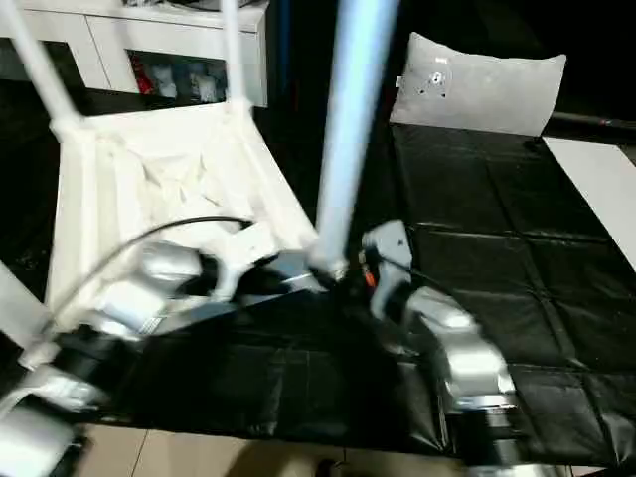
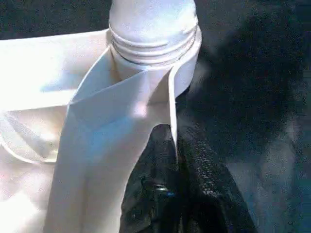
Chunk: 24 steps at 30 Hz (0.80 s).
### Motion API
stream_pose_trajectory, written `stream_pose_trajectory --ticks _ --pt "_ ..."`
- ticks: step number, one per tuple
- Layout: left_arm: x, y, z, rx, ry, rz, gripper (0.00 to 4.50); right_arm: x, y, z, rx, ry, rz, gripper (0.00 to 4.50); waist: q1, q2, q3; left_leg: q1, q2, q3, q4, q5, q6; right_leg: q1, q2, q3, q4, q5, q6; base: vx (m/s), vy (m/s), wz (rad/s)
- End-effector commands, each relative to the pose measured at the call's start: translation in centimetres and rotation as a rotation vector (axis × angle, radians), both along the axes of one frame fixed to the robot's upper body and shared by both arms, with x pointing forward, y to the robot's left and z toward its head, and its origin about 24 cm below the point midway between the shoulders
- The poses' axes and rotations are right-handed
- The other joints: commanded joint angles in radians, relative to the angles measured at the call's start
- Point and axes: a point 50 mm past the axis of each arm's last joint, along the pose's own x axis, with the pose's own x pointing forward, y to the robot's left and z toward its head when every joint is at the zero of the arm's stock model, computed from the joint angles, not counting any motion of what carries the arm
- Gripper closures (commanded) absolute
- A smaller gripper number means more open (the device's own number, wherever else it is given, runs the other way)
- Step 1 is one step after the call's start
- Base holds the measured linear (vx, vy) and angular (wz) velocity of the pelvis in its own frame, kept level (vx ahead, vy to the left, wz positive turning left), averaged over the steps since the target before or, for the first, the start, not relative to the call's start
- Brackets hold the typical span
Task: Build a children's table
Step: Rotate leg to tighten
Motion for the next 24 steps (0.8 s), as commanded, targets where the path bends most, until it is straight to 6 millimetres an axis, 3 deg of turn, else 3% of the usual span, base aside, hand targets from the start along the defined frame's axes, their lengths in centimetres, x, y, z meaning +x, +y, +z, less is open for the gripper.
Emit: stream_pose_trajectory --ticks 1,6,9,18,24 --pt "-0.8 -0.3 -0.5 0.042 0.024 -0.134 4.5 0.0 0.0 0.8 0.024 -0.017 0.105 0.24 0.004 0.009 -0.067 -0.013 0.007 0.021 -0.069 -0.155 0.093 0.08 -0.049 0.04 -0.055 -0.351 -0.175 0.0 0.0 0.0" --pt "-1.6 0.4 -0.3 0.045 0.077 -0.278 4.5 -0.1 -0.6 1.2 0.005 0.004 0.277 0.24 0.017 0.007 -0.07 -0.008 0.01 0.024 -0.067 -0.127 0.089 0.077 -0.051 0.042 -0.043 -0.294 -0.207 0.0 0.0 0.0" --pt "-1.8 0.6 -0.1 0.054 0.096 -0.353 4.5 0.2 -0.5 1.2 -0.008 -0.002 0.335 0.51 0.026 0.004 -0.072 -0.008 0.008 0.027 -0.064 -0.117 0.088 0.077 -0.052 0.042 -0.039 -0.278 -0.221 0.0 0.0 0.0" --pt "-2.6 0.1 0.1 0.085 0.136 -0.515 4.5 -0.2 0.9 0.9 0.014 0.064 0.506 1.33 0.047 0.002 -0.069 -0.009 0.009 0.026 -0.066 -0.122 0.069 0.08 -0.052 0.042 -0.038 -0.343 -0.181 0.0 0.0 0.0" --pt "-2.5 0.0 0.2 0.102 0.142 -0.552 4.5 -0.2 1.1 0.7 0.018 0.129 0.58 1.87 0.053 0.003 -0.07 -0.009 0.009 0.028 -0.064 -0.12 0.064 0.079 -0.05 0.042 -0.037 -0.333 -0.183 0.0 0.0 0.0"
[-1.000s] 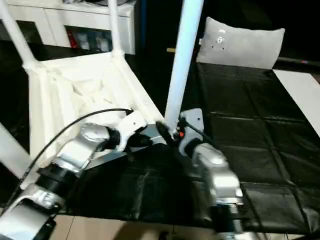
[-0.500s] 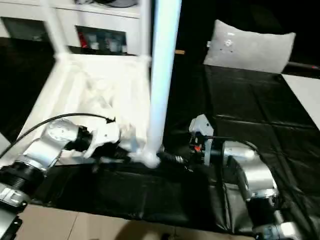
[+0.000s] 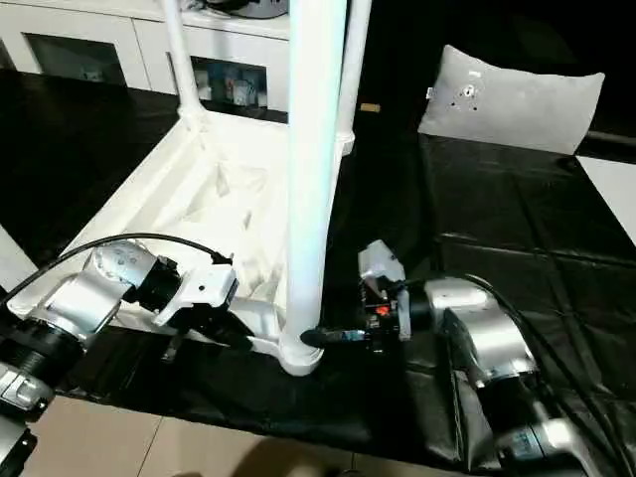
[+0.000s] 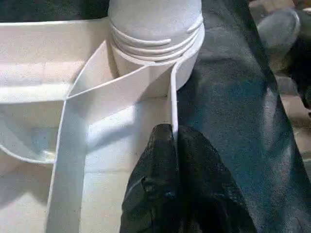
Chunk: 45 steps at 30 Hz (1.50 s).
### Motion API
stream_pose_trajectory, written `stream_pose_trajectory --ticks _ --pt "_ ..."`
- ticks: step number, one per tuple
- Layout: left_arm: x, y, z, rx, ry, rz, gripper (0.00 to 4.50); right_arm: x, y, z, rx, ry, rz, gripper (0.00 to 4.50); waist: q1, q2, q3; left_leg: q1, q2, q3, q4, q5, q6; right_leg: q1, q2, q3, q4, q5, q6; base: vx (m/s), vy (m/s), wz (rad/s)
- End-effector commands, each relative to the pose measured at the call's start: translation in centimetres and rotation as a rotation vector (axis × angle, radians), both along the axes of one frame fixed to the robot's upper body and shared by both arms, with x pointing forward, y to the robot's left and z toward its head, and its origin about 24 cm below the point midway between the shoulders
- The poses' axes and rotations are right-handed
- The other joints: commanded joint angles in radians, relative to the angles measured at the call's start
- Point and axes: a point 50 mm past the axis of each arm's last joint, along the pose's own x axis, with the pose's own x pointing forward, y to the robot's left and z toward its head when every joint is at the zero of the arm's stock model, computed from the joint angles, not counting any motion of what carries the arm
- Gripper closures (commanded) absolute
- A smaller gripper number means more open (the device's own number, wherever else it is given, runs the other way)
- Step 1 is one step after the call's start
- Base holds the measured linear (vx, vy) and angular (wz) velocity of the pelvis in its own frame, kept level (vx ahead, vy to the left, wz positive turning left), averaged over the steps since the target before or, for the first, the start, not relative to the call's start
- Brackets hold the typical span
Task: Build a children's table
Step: Rotate leg to tighten
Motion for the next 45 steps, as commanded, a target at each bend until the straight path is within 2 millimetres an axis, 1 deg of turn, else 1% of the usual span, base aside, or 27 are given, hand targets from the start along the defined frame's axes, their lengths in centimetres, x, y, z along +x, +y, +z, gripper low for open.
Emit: stream_pose_trajectory --ticks 1,8,11,15,18,19,21,24,25,26,27,29,31,32,33,34,35,36,37,38,39,40,41,42,43,44,45 --pt "-0.4 -1.2 0.1 0.023 0.015 -0.12 4.5 0.2 -0.3 0.2 -0.01 0.018 0.009 1.87 -0.004 0.006 -0.07 -0.013 0.011 0.025 -0.068 -0.114 0.065 0.078 -0.044 0.042 -0.05 -0.312 -0.185 0.0 0.0 0.0" --pt "-0.2 -0.9 0.1 0.033 0.014 -0.115 4.5 0.0 -0.1 0.2 -0.008 0.047 0.047 2.46 -0.002 0.003 -0.069 -0.015 0.009 0.025 -0.067 -0.11 0.062 0.079 -0.044 0.041 -0.052 -0.328 -0.177 0.0 0.0 0.0" --pt "-0.2 -0.8 0.1 0.03 0.019 -0.102 4.5 0.0 0.0 0.1 -0.002 0.056 0.046 2.51 -0.002 0.003 -0.068 -0.014 0.009 0.025 -0.068 -0.117 0.058 0.078 -0.043 0.04 -0.055 -0.351 -0.166 0.0 0.0 0.0" --pt "-0.2 -0.8 0.1 0.01 0.031 -0.077 4.5 -0.2 0.2 0.0 0.018 0.072 0.023 2.53 -0.001 0.004 -0.069 -0.014 0.01 0.024 -0.068 -0.108 0.056 0.079 -0.043 0.041 -0.05 -0.321 -0.178 0.0 0.0 0.0" --pt "0.0 -1.1 0.1 -0.022 0.041 0.01 4.5 -0.7 0.7 -0.3 0.044 0.095 -0.035 2.53 0.001 0.006 -0.067 -0.014 0.01 0.024 -0.07 -0.11 0.05 0.079 -0.044 0.042 -0.052 -0.321 -0.175 0.0 0.0 0.0" --pt "0.3 -1.5 0.1 -0.057 0.045 0.132 4.5 -1.3 1.2 -0.9 0.056 0.087 -0.118 2.53 -0.001 0.012 -0.067 -0.012 0.01 0.024 -0.072 -0.121 0.043 0.079 -0.045 0.043 -0.054 -0.34 -0.167 0.0 0.0 0.0" --pt "0.4 -1.7 0.1 -0.073 0.05 0.172 4.5 -1.5 1.4 -1.1 0.056 0.079 -0.15 2.53 -0.004 0.008 -0.063 -0.013 0.009 0.023 -0.072 -0.134 0.038 0.077 -0.044 0.042 -0.057 -0.353 -0.162 0.0 0.0 0.0" --pt "0.7 -3.0 0.3 -0.137 0.05 0.307 4.5 -1.3 2.7 -2.2 0.029 0.018 -0.381 2.54 -0.016 0.004 -0.056 -0.012 -0.006 0.02 -0.073 -0.208 0.016 0.072 -0.042 0.027 -0.088 -0.576 -0.067 0.0 0.0 0.0" --pt "0.8 -3.2 0.3 -0.142 0.048 0.32 4.5 -1.3 2.8 -2.3 0.028 0.019 -0.407 2.56 -0.028 0.002 -0.054 -0.018 -0.011 0.015 -0.072 -0.225 0.012 0.075 -0.041 0.017 -0.1 -0.646 -0.025 -0.051 0.004 -0.08" --pt "0.9 -3.9 0.3 -0.157 0.044 0.362 4.5 -1.1 3.4 -2.7 0.03 0.022 -0.499 2.57 -0.034 0.005 -0.054 -0.017 -0.012 0.014 -0.071 -0.235 0.01 0.073 -0.042 0.014 -0.106 -0.669 -0.01 -0.051 0.009 -0.09" --pt "1.0 -4.3 0.3 -0.163 0.042 0.379 4.5 -0.9 3.6 -2.8 0.032 0.026 -0.54 2.59 -0.048 0.003 -0.051 -0.016 -0.017 0.013 -0.065 -0.251 0.013 0.067 -0.039 0.003 -0.119 -0.707 0.016 -0.051 0.009 -0.09" --pt "1.3 -5.2 0.4 -0.184 0.033 0.432 4.5 -0.4 4.2 -3.1 0.022 0.023 -0.669 2.59 -0.068 0.006 -0.052 -0.017 -0.021 0.01 -0.059 -0.278 0.023 0.067 -0.037 -0.017 -0.137 -0.744 0.047 0.0 0.0 0.0" --pt "1.5 -5.9 0.5 -0.2 0.023 0.474 4.5 0.1 4.6 -3.2 0.014 0.022 -0.762 2.61 -0.094 0.022 -0.05 -0.014 -0.004 -0.004 -0.07 -0.345 0.04 0.084 -0.041 -0.054 -0.157 -0.7 0.048 0.0 0.0 0.0" --pt "1.7 -6.4 0.6 -0.208 0.019 0.497 4.5 0.3 4.7 -3.2 0.01 0.022 -0.811 2.61 -0.099 0.034 -0.045 -0.006 0.006 -0.007 -0.075 -0.377 0.041 0.084 -0.041 -0.059 -0.16 -0.677 0.036 0.0 0.0 0.0" --pt "2.0 -7.1 0.8 -0.221 0.001 0.543 4.5 0.9 4.9 -3.2 0.005 0.026 -0.915 2.61 -0.115 0.041 -0.044 -0.002 0.031 -0.02 -0.089 -0.464 0.044 0.102 -0.046 -0.076 -0.154 -0.6 0.017 0.0 0.0 0.0" --pt "2.2 -7.6 1.0 -0.227 -0.012 0.572 4.5 1.2 5.1 -3.2 0.006 0.03 -0.989 2.61 -0.119 0.051 -0.033 -0.012 0.064 -0.034 -0.121 -0.56 0.042 0.122 -0.047 -0.066 -0.112 -0.502 -0.009 0.0 0.0 0.0" --pt "2.2 -7.6 1.0 -0.227 -0.012 0.572 4.5 1.2 5.1 -3.2 0.006 0.03 -0.989 2.62 -0.117 0.054 -0.03 -0.016 0.081 -0.041 -0.139 -0.613 0.037 0.13 -0.047 -0.053 -0.074 -0.445 -0.023 0.0 0.0 0.0" --pt "2.7 -9.1 1.5 -0.257 -0.048 0.652 4.5 2.2 5.6 -3.1 0.012 0.064 -1.187 2.62 -0.114 0.046 -0.022 -0.01 0.086 -0.039 -0.154 -0.681 0.024 0.123 -0.05 -0.022 -0.04 -0.387 -0.044 0.0 0.0 0.0" --pt "2.8 -9.4 1.6 -0.264 -0.055 0.668 4.5 2.4 5.8 -3.1 0.012 0.074 -1.228 2.62 -0.123 0.023 -0.015 0.039 0.024 -0.014 -0.104 -0.657 0.015 0.068 -0.038 -0.052 -0.137 -0.637 0.004 0.0 0.0 0.0" --pt "2.9 -9.8 1.8 -0.27 -0.073 0.682 4.5 2.5 6.1 -3.0 0.021 0.074 -1.256 2.62 -0.124 0.019 -0.019 0.073 -0.019 0.005 -0.047 -0.56 0.015 0.033 -0.049 -0.082 -0.192 -0.783 0.042 0.0 0.0 0.0" --pt "3.0 -10.1 1.9 -0.275 -0.087 0.685 4.5 2.6 6.2 -2.8 0.031 0.063 -1.267 2.62 -0.149 0.012 -0.024 0.047 -0.039 0.01 -0.004 -0.433 0.036 0.052 -0.046 -0.156 -0.235 -0.883 0.14 0.0 0.0 0.0" --pt "3.1 -10.3 2.0 -0.278 -0.097 0.689 4.5 2.6 6.3 -2.7 0.037 0.054 -1.277 2.27 -0.141 0.059 -0.038 -0.005 0.017 -0.024 -0.057 -0.436 0.044 0.142 -0.074 -0.136 -0.171 -0.711 0.135 0.098 0.069 -0.25" --pt "3.1 -10.3 2.0 -0.278 -0.097 0.689 4.5 2.6 6.3 -2.7 0.037 0.054 -1.277 1.92 -0.133 0.068 -0.038 -0.06 0.073 -0.059 -0.108 -0.506 0.05 0.192 -0.081 -0.084 -0.03 -0.505 0.086 0.115 0.025 -0.27" --pt "3.1 -10.4 2.1 -0.282 -0.107 0.69 4.5 2.7 6.1 -2.5 0.051 0.044 -1.31 1.92 -0.125 0.062 -0.036 -0.011 0.091 -0.068 -0.14 -0.567 0.071 0.128 -0.07 -0.003 0.006 -0.172 -0.005 0.115 0.025 -0.27" --pt "3.1 -10.4 2.1 -0.282 -0.107 0.69 4.5 2.7 6.1 -2.5 0.051 0.044 -1.31 1.82 -0.119 -0.004 -0.042 0.017 -0.023 -0.017 -0.07 -0.437 0.032 0.085 -0.066 -0.024 -0.101 -0.464 -0.003 0.076 -0.016 -0.01" --pt "3.2 -10.3 2.1 -0.282 -0.109 0.7 4.5 2.7 5.8 -2.4 0.066 0.041 -1.351 1.82 -0.097 0.0 -0.033 0.032 -0.047 0.001 -0.046 -0.353 0.027 0.056 -0.073 -0.028 -0.131 -0.673 0.02 0.103 -0.001 0.12" --pt "3.3 -9.6 2.0 -0.27 -0.118 0.699 4.5 2.8 4.7 -2.0 0.101 0.018 -1.371 1.7 -0.085 -0.003 -0.055 -0.012 -0.05 0.003 -0.047 -0.186 0.055 0.09 -0.088 -0.001 -0.112 -0.741 0.047 0.103 -0.001 0.12"
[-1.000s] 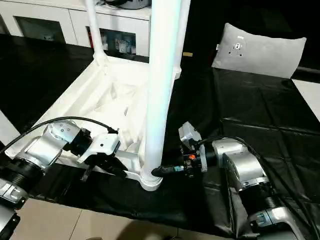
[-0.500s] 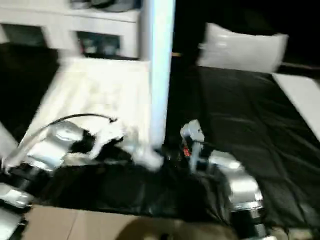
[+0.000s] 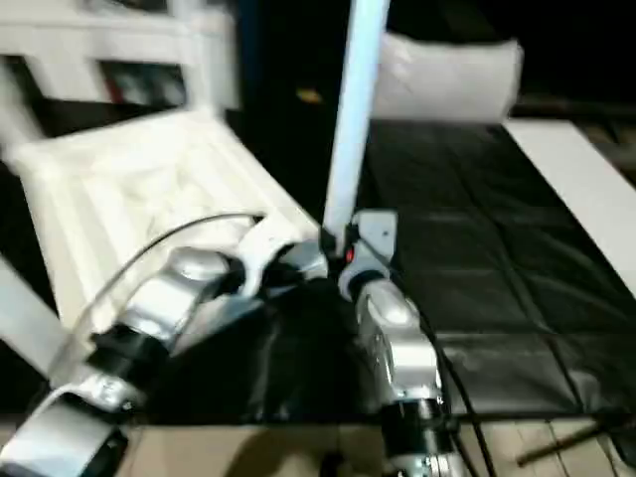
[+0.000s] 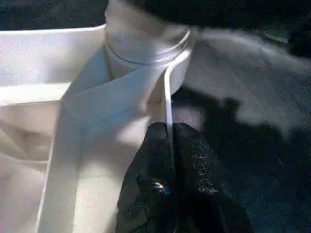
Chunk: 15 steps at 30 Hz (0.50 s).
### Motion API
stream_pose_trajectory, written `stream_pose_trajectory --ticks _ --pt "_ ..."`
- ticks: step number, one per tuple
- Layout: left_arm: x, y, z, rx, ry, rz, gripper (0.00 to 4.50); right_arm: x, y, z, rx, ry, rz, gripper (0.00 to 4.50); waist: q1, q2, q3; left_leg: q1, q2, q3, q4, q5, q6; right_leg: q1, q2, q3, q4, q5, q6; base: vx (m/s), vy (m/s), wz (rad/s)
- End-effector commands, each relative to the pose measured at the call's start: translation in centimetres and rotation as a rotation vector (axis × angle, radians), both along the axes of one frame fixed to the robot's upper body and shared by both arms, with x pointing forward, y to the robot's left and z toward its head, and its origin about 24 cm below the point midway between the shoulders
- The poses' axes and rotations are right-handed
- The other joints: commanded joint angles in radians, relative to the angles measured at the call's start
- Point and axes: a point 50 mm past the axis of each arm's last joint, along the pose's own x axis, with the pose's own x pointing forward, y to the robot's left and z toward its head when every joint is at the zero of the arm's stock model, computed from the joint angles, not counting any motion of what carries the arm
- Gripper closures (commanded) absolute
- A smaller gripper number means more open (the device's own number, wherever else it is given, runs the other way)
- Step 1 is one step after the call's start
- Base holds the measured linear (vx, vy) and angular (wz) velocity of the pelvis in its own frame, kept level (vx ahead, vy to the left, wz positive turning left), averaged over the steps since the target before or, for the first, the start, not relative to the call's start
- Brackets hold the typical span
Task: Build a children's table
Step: Rotate leg to tighten
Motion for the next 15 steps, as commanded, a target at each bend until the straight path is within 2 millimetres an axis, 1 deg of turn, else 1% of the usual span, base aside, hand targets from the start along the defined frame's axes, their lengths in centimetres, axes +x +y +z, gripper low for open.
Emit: stream_pose_trajectory --ticks 1,2,3,4,5,6,7,8,9,10,11,12,13,14,15 --pt "0.3 -0.9 2.4 -0.059 -0.089 -0.081 4.5 -0.3 0.1 -0.6 0.036 0.015 0.015 1.58 0.031 -0.01 -0.103 -0.053 -0.022 0.027 -0.062 -0.013 0.08 0.087 -0.054 0.068 -0.078 -0.506 -0.001 0.095 -0.037 0.0" --pt "0.3 -0.6 2.3 -0.052 -0.088 -0.077 4.5 -0.3 -0.3 -0.4 0.034 -0.002 0.014 1.44 0.031 -0.006 -0.106 -0.05 -0.014 0.026 -0.06 0.065 0.085 0.079 -0.041 0.068 -0.057 -0.35 -0.04 0.074 -0.026 0.01" --pt "0.3 0.3 2.0 -0.029 -0.088 -0.085 4.5 -0.6 -1.1 -0.2 0.011 -0.027 0.061 1.4 0.027 -0.002 -0.112 -0.045 -0.012 0.023 -0.044 0.216 0.113 0.071 -0.021 0.066 -0.021 -0.063 -0.13 0.074 -0.026 0.01" --pt "0.3 0.3 2.0 -0.029 -0.088 -0.085 4.5 -0.6 -1.1 -0.2 0.011 -0.027 0.061 1.33 0.026 -0.004 -0.111 -0.048 -0.015 0.024 -0.041 0.265 0.133 0.072 -0.016 0.065 -0.012 0.034 -0.167 0.058 -0.009 0.02" --pt "0.2 1.4 1.7 -0.006 -0.083 -0.096 4.5 -1.0 -2.0 0.0 -0.011 -0.058 0.109 1.24 0.027 -0.003 -0.11 -0.045 -0.017 0.028 -0.036 0.308 0.177 0.069 -0.015 0.066 -0.004 0.131 -0.235 0.0 0.0 0.0" --pt "0.2 2.0 1.5 0.007 -0.077 -0.101 4.5 -1.2 -2.5 0.0 -0.022 -0.067 0.142 1.12 0.031 -0.007 -0.113 -0.048 -0.019 0.03 -0.032 0.289 0.218 0.077 -0.018 0.064 -0.002 0.141 -0.268 0.0 0.0 0.0" --pt "0.2 2.4 1.4 0.016 -0.074 -0.104 4.5 -1.4 -2.7 0.1 -0.03 -0.071 0.166 1.12 0.036 -0.003 -0.11 -0.046 -0.013 0.033 -0.032 0.255 0.246 0.073 -0.023 0.065 -0.005 0.104 -0.282 0.0 0.0 0.0" --pt "0.2 2.6 1.3 0.022 -0.071 -0.105 4.5 -1.5 -3.0 0.1 -0.038 -0.077 0.18 1.02 0.037 -0.004 -0.107 -0.049 -0.01 0.033 -0.033 0.231 0.252 0.073 -0.025 0.065 -0.009 0.065 -0.28 0.0 0.0 0.0" --pt "0.1 3.5 1.0 0.043 -0.064 -0.133 4.5 -2.0 -3.8 0.5 -0.069 -0.105 0.277 0.95 0.04 -0.007 -0.104 -0.048 -0.006 0.036 -0.035 0.16 0.246 0.073 -0.027 0.062 -0.02 -0.034 -0.263 0.0 0.0 0.0" --pt "0.0 3.6 1.0 0.044 -0.063 -0.136 4.5 -2.1 -3.9 0.5 -0.071 -0.108 0.286 0.89 0.044 -0.008 -0.101 -0.049 -0.005 0.037 -0.037 0.124 0.235 0.075 -0.028 0.062 -0.026 -0.087 -0.248 0.0 0.0 0.0" --pt "0.0 3.9 0.9 0.049 -0.062 -0.15 4.5 -2.2 -4.2 0.6 -0.082 -0.119 0.317 0.82 0.046 -0.007 -0.098 -0.05 -0.002 0.039 -0.04 0.07 0.205 0.074 -0.029 0.063 -0.034 -0.171 -0.219 0.0 0.0 0.0" --pt "-0.1 4.4 0.8 0.055 -0.053 -0.184 4.5 -2.4 -4.8 1.0 -0.094 -0.139 0.377 0.74 0.047 -0.006 -0.095 -0.051 -0.001 0.04 -0.044 0.02 0.173 0.072 -0.029 0.06 -0.045 -0.254 -0.188 0.0 0.0 0.0" --pt "-0.2 4.7 0.7 0.06 -0.048 -0.203 4.5 -2.4 -5.1 1.2 -0.102 -0.149 0.41 0.64 0.047 -0.009 -0.093 -0.053 -0.002 0.041 -0.046 -0.023 0.143 0.073 -0.028 0.059 -0.053 -0.321 -0.156 -0.059 -0.001 -0.03" --pt "-0.4 5.2 0.6 0.07 -0.04 -0.263 4.5 -2.5 -5.8 1.6 -0.124 -0.164 0.481 0.56 0.047 -0.009 -0.091 -0.053 -0.001 0.04 -0.048 -0.043 0.134 0.07 -0.028 0.059 -0.057 -0.347 -0.144 -0.064 0.002 -0.03" --pt "-0.6 5.5 0.6 0.074 -0.038 -0.293 4.5 -2.5 -6.1 1.7 -0.133 -0.166 0.509 0.43 0.047 -0.011 -0.089 -0.052 -0.003 0.041 -0.049 -0.082 0.12 0.068 -0.026 0.059 -0.066 -0.399 -0.116 -0.064 0.002 -0.03"
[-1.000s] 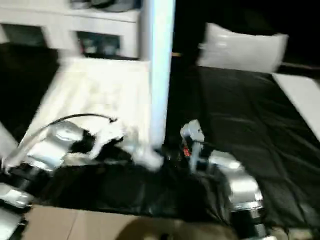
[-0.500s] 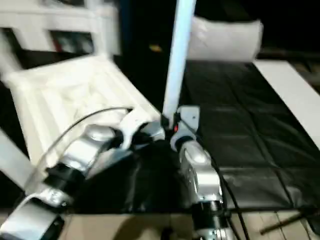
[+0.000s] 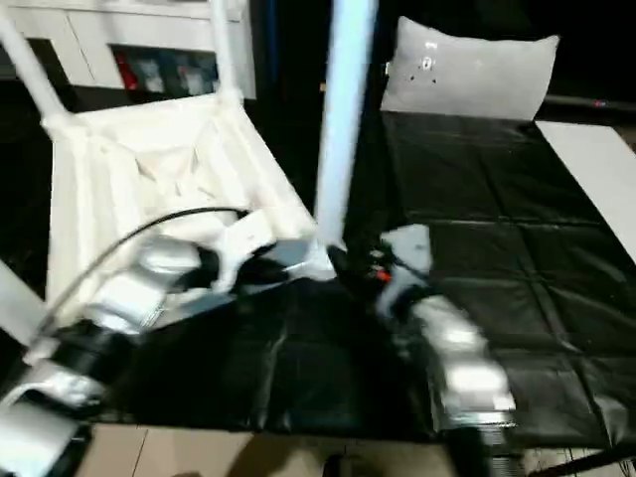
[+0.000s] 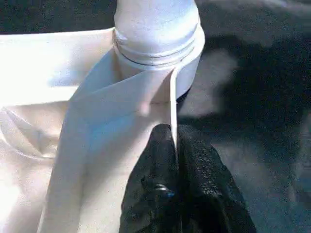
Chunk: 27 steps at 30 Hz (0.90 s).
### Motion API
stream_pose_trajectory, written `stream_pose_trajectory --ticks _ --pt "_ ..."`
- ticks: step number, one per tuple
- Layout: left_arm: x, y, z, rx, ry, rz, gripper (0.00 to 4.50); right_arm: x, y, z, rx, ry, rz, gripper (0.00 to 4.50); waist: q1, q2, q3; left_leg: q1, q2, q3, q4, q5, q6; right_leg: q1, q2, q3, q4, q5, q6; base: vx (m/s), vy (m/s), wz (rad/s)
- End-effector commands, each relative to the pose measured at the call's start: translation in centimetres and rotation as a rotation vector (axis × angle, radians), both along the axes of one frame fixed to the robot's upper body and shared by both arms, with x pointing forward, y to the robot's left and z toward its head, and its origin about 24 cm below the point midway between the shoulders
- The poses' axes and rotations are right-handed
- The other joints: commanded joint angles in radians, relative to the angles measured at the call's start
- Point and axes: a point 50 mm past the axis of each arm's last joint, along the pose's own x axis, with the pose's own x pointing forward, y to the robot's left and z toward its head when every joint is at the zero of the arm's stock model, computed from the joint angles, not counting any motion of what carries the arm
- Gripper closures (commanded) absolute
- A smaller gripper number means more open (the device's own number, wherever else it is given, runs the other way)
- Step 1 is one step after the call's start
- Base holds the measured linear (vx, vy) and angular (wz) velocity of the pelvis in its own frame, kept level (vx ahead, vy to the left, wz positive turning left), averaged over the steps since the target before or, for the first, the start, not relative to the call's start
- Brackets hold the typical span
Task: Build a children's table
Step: Rotate leg to tighten
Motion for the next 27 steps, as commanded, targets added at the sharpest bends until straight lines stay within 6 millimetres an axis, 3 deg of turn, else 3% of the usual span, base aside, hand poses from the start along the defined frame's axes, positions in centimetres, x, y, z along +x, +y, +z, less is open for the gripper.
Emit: stream_pose_trajectory --ticks 1,4,7,8,10,12,15,16,17,19,24,27 --pt "-0.6 -0.1 -0.2 0.016 0.019 -0.109 4.5 -0.1 -0.2 1.0 0.0 -0.038 0.106 0.35 0.006 -0.01 -0.081 -0.018 -0.004 0.036 -0.066 -0.1 0.101 0.101 -0.028 0.049 -0.083 -0.419 -0.099 -0.055 0.0 0.0" --pt "-1.1 1.2 -0.4 0.091 0.046 -0.243 4.5 -0.8 -0.4 1.4 -0.06 -0.001 0.381 0.35 0.01 -0.011 -0.081 -0.019 -0.006 0.035 -0.066 -0.141 0.096 0.097 -0.026 0.047 -0.092 -0.472 -0.065 0.0 0.0 0.0" --pt "-1.6 1.5 -0.3 0.11 0.056 -0.34 4.5 -0.8 -0.5 1.5 -0.058 0.021 0.478 0.35 0.011 -0.013 -0.08 -0.014 -0.005 0.036 -0.066 -0.158 0.088 0.09 -0.027 0.045 -0.098 -0.504 -0.062 0.0 0.0 0.0" --pt "-1.9 1.6 -0.3 0.115 0.075 -0.397 4.5 -0.7 -0.5 1.6 -0.079 0.035 0.564 0.35 0.012 -0.018 -0.078 -0.013 -0.003 0.036 -0.068 -0.169 0.083 0.088 -0.027 0.044 -0.101 -0.521 -0.059 0.0 0.0 0.0" --pt "-2.1 1.7 -0.2 0.113 0.089 -0.43 4.5 -0.6 -0.4 1.6 -0.084 0.051 0.616 0.51 0.017 -0.011 -0.075 -0.002 0.004 0.035 -0.07 -0.2 0.078 0.082 -0.031 0.044 -0.104 -0.533 -0.078 0.0 0.0 0.0" --pt "-2.3 1.8 -0.1 0.133 0.103 -0.488 4.5 -0.4 -0.1 1.6 -0.09 0.075 0.685 0.69 0.023 -0.009 -0.078 0.004 0.008 0.035 -0.073 -0.202 0.074 0.083 -0.032 0.047 -0.098 -0.495 -0.103 0.0 0.0 0.0" --pt "-2.4 1.9 0.0 0.174 0.108 -0.56 4.5 -0.2 0.6 1.5 -0.094 0.105 0.775 0.95 0.026 -0.013 -0.083 -0.004 0.012 0.035 -0.077 -0.171 0.073 0.091 -0.029 0.057 -0.078 -0.4 -0.135 0.0 0.0 0.0" --pt "-2.4 1.9 0.1 0.18 0.108 -0.573 4.5 -0.2 0.8 1.5 -0.095 0.111 0.793 1.06 0.027 -0.019 -0.084 -0.009 0.01 0.035 -0.077 -0.151 0.08 0.093 -0.028 0.059 -0.071 -0.375 -0.147 0.0 0.0 0.0" --pt "-2.4 1.9 0.2 0.186 0.106 -0.589 4.5 -0.1 1.0 1.5 -0.095 0.119 0.819 1.11 0.029 -0.016 -0.085 -0.006 0.012 0.036 -0.077 -0.14 0.08 0.092 -0.03 0.062 -0.069 -0.355 -0.154 0.0 0.0 0.0" --pt "-2.3 1.8 0.4 0.195 0.099 -0.609 4.5 -0.2 1.3 1.4 -0.091 0.137 0.867 1.16 0.032 -0.018 -0.088 -0.009 0.012 0.04 -0.072 -0.092 0.091 0.093 -0.029 0.066 -0.059 -0.269 -0.188 0.0 0.0 0.0" --pt "-2.1 1.6 0.6 0.21 0.091 -0.638 4.5 -0.3 1.6 1.1 -0.118 0.172 0.946 1.66 0.05 -0.023 -0.091 -0.012 0.011 0.042 -0.069 -0.061 0.083 0.096 -0.029 0.07 -0.049 -0.242 -0.193 0.0 0.0 0.0" --pt "-1.9 1.7 0.6 0.216 0.089 -0.64 4.5 -0.2 1.6 1.1 -0.117 0.178 0.953 1.93 0.05 -0.026 -0.09 -0.015 0.009 0.042 -0.07 -0.069 0.069 0.099 -0.029 0.069 -0.051 -0.263 -0.184 0.0 0.0 0.0"
